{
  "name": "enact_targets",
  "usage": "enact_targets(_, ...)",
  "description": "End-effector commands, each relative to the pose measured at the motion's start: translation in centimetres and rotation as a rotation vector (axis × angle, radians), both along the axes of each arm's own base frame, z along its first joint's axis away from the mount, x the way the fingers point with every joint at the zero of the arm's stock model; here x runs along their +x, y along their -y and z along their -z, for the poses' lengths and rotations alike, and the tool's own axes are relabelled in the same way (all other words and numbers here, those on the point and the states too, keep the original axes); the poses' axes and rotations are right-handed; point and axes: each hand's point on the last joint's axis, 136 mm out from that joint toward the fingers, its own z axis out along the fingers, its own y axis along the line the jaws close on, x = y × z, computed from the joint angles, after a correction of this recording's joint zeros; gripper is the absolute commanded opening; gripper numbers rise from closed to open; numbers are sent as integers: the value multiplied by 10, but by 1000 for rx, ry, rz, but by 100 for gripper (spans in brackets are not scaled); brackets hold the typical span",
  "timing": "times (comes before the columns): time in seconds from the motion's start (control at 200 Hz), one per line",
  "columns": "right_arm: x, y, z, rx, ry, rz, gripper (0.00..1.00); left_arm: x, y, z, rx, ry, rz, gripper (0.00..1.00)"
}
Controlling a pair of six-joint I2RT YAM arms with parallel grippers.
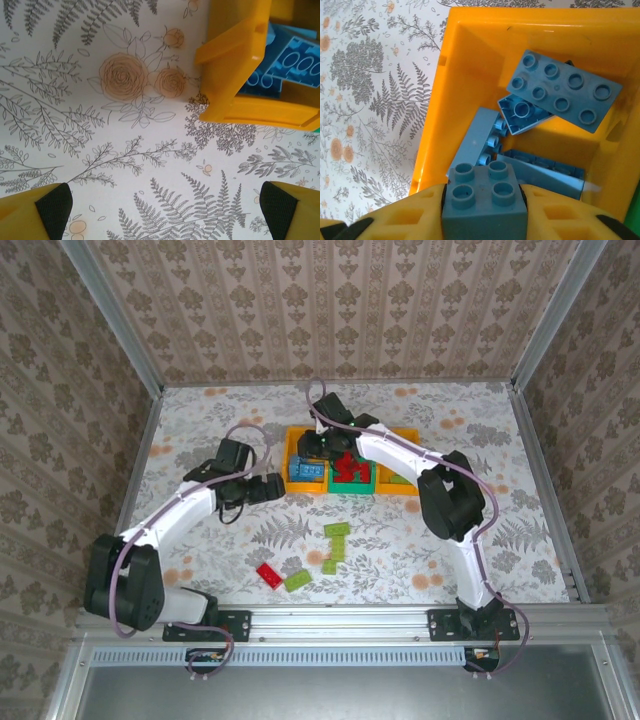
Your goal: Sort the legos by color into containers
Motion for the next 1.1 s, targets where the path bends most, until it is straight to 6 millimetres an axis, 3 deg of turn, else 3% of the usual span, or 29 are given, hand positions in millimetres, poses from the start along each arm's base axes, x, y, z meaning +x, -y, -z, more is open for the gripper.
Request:
enact_targets(0.0,10,6,2,-19,-12,38,48,-10,-2,-5,-2,17,23,100)
enact_targets(0.135,12,5,-2,-11,-9,29,63,-25,-4,0,35,12,80,100)
enact_targets(0.345,3,4,-18,8,6,3,69,-63,-26,19,73,-140,-59,100)
enact_targets(0.595,-6,3,-42,54,58,-7,74,-113,-13,27,-39,-215,-188,100)
enact_targets(0.835,-15,3,-72,104,141,-38,78,-144,-7,32,-102,-304,-289,100)
enact_targets(1.09,-19,17,-71,77,174,-24,80,-168,4,34,-118,-400,-358,100)
